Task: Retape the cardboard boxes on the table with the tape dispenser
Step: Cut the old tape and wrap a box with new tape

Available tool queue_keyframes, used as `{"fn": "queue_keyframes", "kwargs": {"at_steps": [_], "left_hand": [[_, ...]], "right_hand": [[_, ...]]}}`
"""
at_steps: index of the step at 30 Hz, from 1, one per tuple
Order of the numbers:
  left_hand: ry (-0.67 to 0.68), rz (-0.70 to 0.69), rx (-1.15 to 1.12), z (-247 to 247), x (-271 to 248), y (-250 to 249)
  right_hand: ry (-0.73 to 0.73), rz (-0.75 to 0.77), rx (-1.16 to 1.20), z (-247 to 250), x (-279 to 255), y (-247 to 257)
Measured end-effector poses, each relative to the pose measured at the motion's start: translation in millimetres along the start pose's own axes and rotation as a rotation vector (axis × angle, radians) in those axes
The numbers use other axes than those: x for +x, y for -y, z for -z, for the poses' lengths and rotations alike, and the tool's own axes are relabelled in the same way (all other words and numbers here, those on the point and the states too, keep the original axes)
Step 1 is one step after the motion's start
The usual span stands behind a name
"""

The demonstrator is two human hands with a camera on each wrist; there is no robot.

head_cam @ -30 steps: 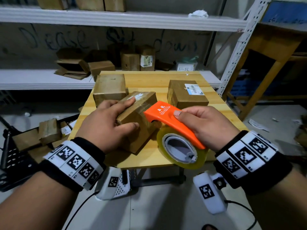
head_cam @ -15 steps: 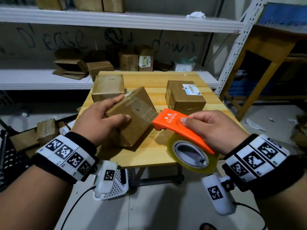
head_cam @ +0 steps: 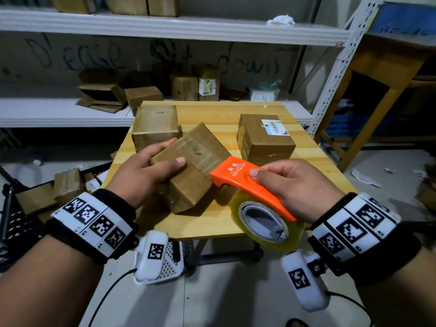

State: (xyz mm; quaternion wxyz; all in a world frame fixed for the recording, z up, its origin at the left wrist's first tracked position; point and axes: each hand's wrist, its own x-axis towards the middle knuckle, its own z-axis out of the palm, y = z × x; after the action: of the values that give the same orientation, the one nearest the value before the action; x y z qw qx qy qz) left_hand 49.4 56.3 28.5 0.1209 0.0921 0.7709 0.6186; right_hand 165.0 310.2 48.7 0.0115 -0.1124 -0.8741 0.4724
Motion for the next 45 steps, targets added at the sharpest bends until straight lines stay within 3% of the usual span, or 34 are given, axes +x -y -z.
{"fn": "queue_keyframes", "kwargs": {"at_steps": [13, 16, 21, 25, 27, 33, 37, 45], "left_hand": [[-0.048, 0.218, -0.326, -17, -11, 4], [-0.108, 0.213, -0.266, -17, -13, 2], [-0.206, 0.017, 0.179, -8, -6, 11], [-0.183, -0.407, 0.476, -9, -5, 10], [-0.146, -0.516, 0.6, -12, -3, 12], [0.025, -0.313, 0.756, -12, -9, 5], [0.068, -0.222, 0.921, -12, -13, -1], [-0.003, -0.187, 0.949, -14, -11, -5]], "right_hand": [[0.015, -0.029, -0.088, -6, 1, 12], [0.014, -0.04, -0.092, -6, 2, 13], [0.016, -0.045, -0.108, -7, 1, 15], [0.018, -0.048, -0.114, -7, 1, 16], [0.012, -0.051, -0.119, -7, 2, 16], [0.009, -0.059, -0.092, -8, 1, 15], [0.007, -0.053, -0.084, -8, 1, 14], [-0.007, -0.018, -0.03, -8, -1, 11]]}}
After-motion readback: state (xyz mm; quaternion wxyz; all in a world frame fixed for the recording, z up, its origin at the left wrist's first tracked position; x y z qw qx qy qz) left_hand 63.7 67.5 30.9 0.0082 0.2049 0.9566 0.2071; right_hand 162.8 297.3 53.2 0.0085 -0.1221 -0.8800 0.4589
